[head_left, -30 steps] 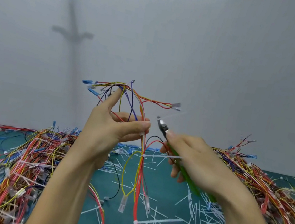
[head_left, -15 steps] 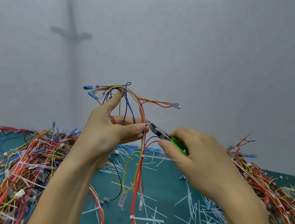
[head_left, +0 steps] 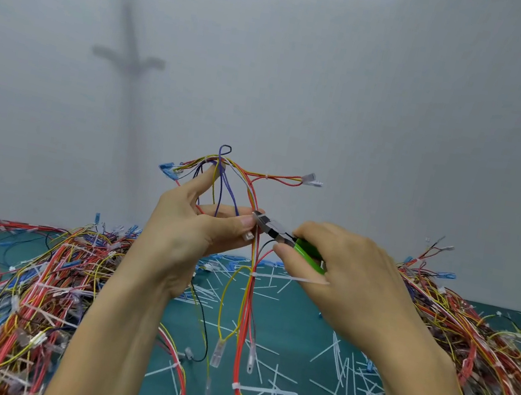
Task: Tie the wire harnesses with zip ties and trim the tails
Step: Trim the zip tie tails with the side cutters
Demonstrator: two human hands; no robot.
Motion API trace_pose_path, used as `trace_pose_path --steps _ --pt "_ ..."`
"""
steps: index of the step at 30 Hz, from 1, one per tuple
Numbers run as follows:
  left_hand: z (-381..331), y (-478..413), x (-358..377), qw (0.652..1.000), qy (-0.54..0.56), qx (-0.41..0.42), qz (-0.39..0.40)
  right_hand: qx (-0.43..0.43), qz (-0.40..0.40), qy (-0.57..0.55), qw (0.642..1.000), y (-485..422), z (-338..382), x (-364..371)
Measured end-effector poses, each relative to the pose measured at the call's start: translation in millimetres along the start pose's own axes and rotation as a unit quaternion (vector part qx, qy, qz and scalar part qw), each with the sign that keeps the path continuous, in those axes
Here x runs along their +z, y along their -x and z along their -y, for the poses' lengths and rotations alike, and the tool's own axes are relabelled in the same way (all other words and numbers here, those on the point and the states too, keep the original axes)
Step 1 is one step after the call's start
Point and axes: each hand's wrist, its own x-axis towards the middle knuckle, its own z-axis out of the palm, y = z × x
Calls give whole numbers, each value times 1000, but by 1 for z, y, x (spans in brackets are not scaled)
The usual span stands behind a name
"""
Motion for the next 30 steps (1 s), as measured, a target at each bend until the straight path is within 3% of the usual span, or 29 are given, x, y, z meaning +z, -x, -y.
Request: trace_pose_path --steps 10,13,16,20,23,27,30 --pt "3 -1 -1 999 -32 4 -3 32 12 -47 998 -1 -3 1" --pt "2 -1 -5 997 -79 15 14 72 -6 -177 982 -2 -2 -1" --pt "0 -2 -12 996 -82 8 36 118 -41 -323 938 -5 1 -3" --pt "-3 -2 -18 997 -43 -25 62 152 -36 -291 944 -5 5 3" --pt "0 -5 -17 999 -26 -31 35 164 29 -299 940 -5 2 2" --pt "4 -10 -19 999 27 -41 -19 101 212 -264 936 2 -8 -17" --pt "5 -12 -20 998 48 -33 -27 97 258 -220 936 7 -13 -26"
